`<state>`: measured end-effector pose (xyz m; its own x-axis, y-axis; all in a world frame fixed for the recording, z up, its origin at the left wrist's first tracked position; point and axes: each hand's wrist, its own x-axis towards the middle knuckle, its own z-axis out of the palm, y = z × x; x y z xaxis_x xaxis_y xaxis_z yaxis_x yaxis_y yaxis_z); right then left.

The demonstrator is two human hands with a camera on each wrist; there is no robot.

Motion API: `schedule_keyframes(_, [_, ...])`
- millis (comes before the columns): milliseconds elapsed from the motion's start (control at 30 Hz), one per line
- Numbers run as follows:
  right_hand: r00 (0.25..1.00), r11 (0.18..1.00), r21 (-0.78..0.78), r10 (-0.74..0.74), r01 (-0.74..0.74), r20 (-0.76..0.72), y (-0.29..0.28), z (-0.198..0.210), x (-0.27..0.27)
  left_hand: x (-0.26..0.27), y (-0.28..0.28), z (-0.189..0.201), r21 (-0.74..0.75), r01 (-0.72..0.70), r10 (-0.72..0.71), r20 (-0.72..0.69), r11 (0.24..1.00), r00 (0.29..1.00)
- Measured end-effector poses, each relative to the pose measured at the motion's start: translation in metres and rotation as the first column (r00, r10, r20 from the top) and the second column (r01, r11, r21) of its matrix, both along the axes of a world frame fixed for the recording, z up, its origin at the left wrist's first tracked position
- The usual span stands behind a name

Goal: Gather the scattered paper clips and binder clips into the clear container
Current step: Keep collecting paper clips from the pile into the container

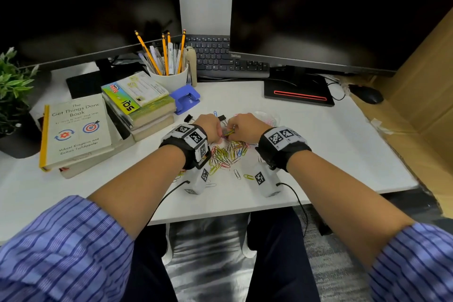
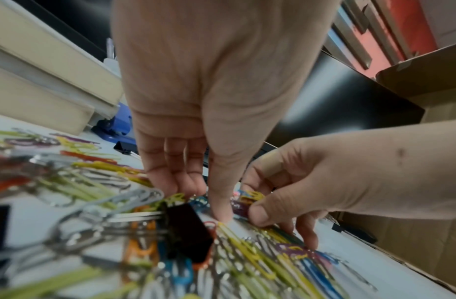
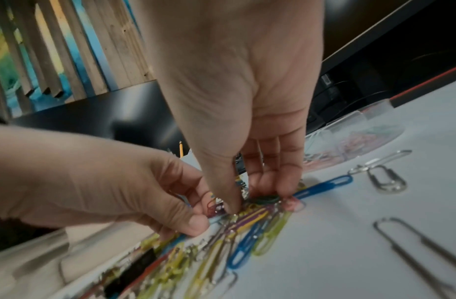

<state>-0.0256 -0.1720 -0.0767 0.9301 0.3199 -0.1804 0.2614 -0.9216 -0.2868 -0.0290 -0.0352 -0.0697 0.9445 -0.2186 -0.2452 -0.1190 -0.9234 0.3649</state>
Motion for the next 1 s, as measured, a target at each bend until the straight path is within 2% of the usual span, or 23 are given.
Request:
schedule_keyframes(200, [0.996,0.976,0.202,-0.08,0.085,-0.034,-0.013,0.014,-0.003,0.005,-0.002,-0.003,0.01,0.009,-0.009,0.014,1.0,1.0])
schedule_keyframes(333, [0.993,0.987,0.145,-0.047,0.062,-0.108,-0.017,0.022,-0.004,0.008,-0.004,-0.003,0.037,0.013,-0.012,-0.017,0.999,1.0])
schedule_keyframes(467, [0.999,0.988,0.154,-0.017,0.021,-0.033,-0.01,0.021,-0.004,0.007,-0.005,-0.002,0.051,0.025,-0.025,-0.006,0.998,1.0])
schedule_keyframes(633, [0.997,0.992,0.111,-0.058,0.052,0.054,-0.005,0.011,-0.001,0.007,-0.003,0.0,-0.142,-0.014,0.021,0.055,0.99,0.998])
schedule_keyframes(733, [0.993,0.99,0.118,-0.092,0.083,0.077,-0.014,0.015,0.006,0.012,0.001,0.002,-0.245,-0.09,0.086,-0.026,0.965,0.996])
schedule_keyframes(800, [0.982,0.981,0.124,-0.164,0.152,0.093,-0.028,0.021,0.013,0.015,0.002,0.001,-0.217,-0.11,0.107,-0.022,0.97,0.994])
schedule_keyframes(900, [0.941,0.936,0.171,-0.325,0.306,0.095,-0.049,0.026,0.021,0.015,-0.002,0.001,-0.082,-0.09,0.091,0.002,0.993,0.996])
schedule_keyframes(1000, [0.926,0.919,0.16,-0.373,0.361,0.049,-0.053,0.022,0.022,0.012,-0.009,0.004,0.021,-0.051,0.051,-0.019,0.998,0.999])
